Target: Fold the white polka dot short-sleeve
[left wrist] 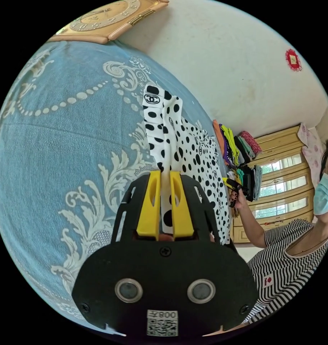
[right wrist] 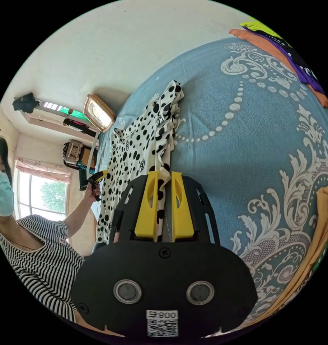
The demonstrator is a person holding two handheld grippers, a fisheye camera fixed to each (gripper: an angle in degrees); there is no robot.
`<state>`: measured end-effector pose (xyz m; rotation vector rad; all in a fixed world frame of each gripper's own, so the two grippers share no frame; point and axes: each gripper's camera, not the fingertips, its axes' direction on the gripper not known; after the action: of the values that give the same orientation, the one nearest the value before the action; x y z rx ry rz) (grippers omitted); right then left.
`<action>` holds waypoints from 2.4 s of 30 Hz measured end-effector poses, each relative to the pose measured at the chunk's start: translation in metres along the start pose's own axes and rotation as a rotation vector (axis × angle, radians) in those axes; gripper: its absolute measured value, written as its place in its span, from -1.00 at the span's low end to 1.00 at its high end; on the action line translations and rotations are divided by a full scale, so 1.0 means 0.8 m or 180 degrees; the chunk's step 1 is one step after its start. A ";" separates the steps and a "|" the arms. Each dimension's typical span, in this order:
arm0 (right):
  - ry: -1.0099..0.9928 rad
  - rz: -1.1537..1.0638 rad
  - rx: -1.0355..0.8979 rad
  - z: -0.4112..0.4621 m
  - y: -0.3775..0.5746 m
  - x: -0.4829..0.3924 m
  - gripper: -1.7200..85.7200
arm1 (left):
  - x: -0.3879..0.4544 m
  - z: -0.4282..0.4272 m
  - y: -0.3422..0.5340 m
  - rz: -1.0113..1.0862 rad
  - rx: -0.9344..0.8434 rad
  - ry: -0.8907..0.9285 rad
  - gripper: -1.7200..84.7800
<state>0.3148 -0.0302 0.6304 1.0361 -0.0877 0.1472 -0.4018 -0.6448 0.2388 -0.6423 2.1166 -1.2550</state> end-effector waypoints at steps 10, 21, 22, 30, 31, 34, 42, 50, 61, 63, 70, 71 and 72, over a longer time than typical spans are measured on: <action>0.0278 -0.0045 0.0067 -0.034 -0.005 -0.014 -0.93 | 0.027 -0.041 0.023 -0.0001 0.0430 0.0004 -0.91; 0.0693 0.0044 -0.0145 -0.023 -0.024 -0.024 -0.94 | 0.051 -0.045 0.039 -0.0045 0.0491 -0.0117 -0.82; 0.0726 0.0042 -0.0143 -0.025 -0.025 -0.027 -0.94 | 0.049 -0.045 0.040 -0.0088 0.0491 -0.0124 -0.82; 0.0874 0.0081 -0.0120 -0.033 -0.032 -0.039 -0.94 | 0.103 -0.011 0.049 0.0112 0.0165 -0.0554 -0.89; 0.0906 0.0087 -0.0113 -0.035 -0.033 -0.041 -0.94 | 0.114 -0.017 0.051 0.0182 0.0268 -0.0646 -0.89; 0.1028 0.0066 -0.0125 -0.039 -0.038 -0.047 -0.94 | 0.182 -0.030 0.059 0.0756 0.0496 -0.1129 -0.90; 0.1168 0.0059 -0.0107 -0.041 -0.042 -0.061 -0.94 | 0.237 -0.018 0.093 0.1055 0.0313 -0.1452 -0.82; 0.1075 0.0130 -0.0095 -0.053 -0.046 -0.061 -0.94 | 0.145 -0.006 0.092 0.0150 0.0080 -0.0527 -0.88; 0.1051 0.0133 -0.0100 -0.067 -0.049 -0.065 -0.94 | 0.176 -0.056 0.086 0.0218 0.0638 -0.1122 -0.95; 0.1094 0.0111 -0.0116 -0.069 -0.050 -0.068 -0.94 | 0.173 -0.033 0.083 0.0227 0.0305 -0.1319 -0.95; 0.1013 0.0150 -0.0102 -0.082 -0.048 -0.071 -0.94 | 0.182 -0.056 0.085 0.0068 0.0698 -0.1129 -0.93; 0.0918 0.0184 -0.0048 -0.087 -0.045 -0.069 -0.94 | 0.194 -0.058 0.084 0.0148 0.0745 -0.1063 -0.93; 0.0870 0.0208 -0.0017 -0.090 -0.044 -0.067 -0.94 | 0.210 -0.054 0.081 0.0312 0.0729 -0.0984 -0.93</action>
<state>0.2675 0.0097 0.5567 0.9995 0.1260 0.3462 -0.5582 -0.7014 0.1567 -0.5824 1.7035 -1.2333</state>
